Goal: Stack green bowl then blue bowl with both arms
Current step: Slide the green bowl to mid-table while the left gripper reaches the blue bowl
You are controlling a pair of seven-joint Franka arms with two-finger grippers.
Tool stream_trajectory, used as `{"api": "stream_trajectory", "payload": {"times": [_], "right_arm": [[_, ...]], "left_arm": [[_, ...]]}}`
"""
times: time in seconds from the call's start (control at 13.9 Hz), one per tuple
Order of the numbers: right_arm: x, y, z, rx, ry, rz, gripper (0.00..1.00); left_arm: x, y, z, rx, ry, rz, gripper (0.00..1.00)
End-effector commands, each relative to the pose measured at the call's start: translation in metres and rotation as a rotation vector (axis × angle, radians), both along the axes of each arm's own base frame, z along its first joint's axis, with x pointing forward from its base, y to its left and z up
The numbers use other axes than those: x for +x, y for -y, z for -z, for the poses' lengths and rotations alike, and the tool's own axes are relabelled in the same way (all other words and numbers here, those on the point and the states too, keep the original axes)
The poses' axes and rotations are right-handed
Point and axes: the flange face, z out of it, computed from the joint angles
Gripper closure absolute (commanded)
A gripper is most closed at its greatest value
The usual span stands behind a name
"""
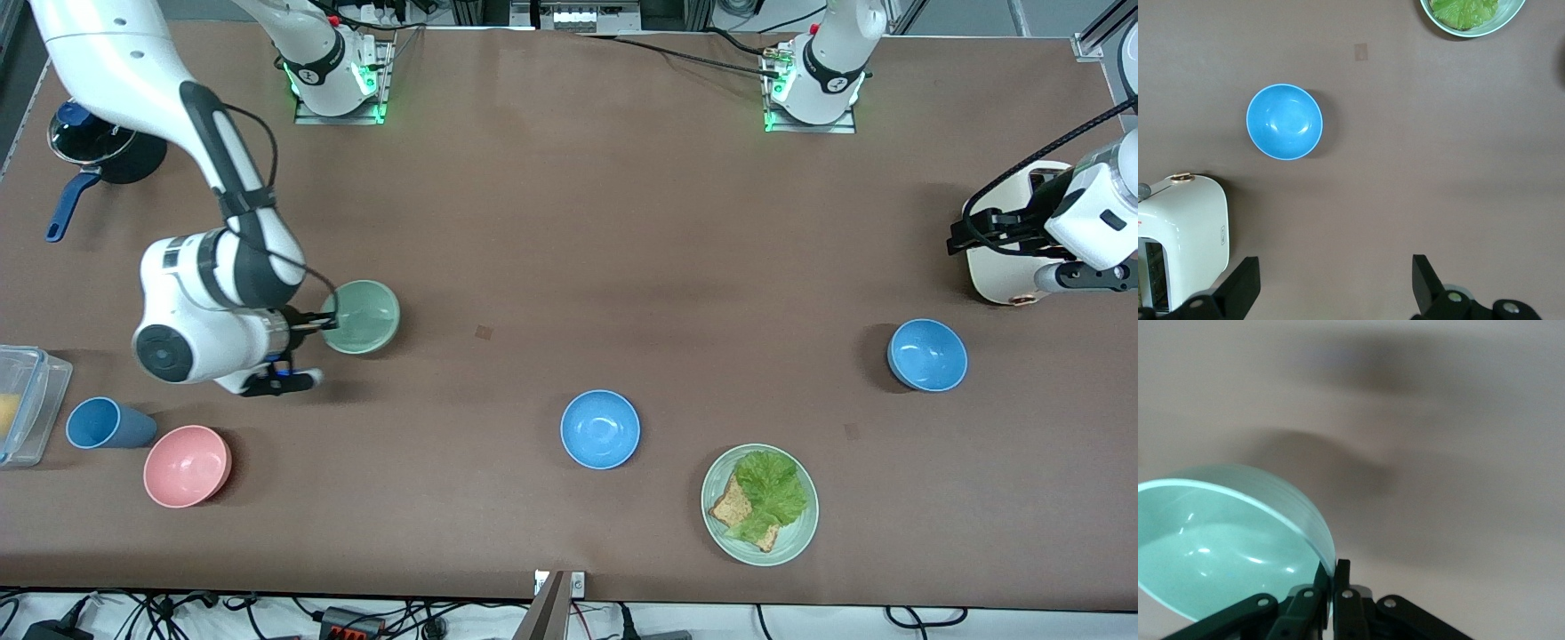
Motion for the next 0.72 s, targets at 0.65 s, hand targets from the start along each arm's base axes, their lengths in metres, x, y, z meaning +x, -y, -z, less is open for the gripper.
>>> {"api": "stream_trajectory", "payload": {"times": [0.65], "right_arm": [[-0.107,-0.276,0.026,-0.025,-0.016,-0.039,1.0]], "left_arm": [[0.016,-0.017,0.029,-0.006,-0.044,-0.017,0.0]]}}
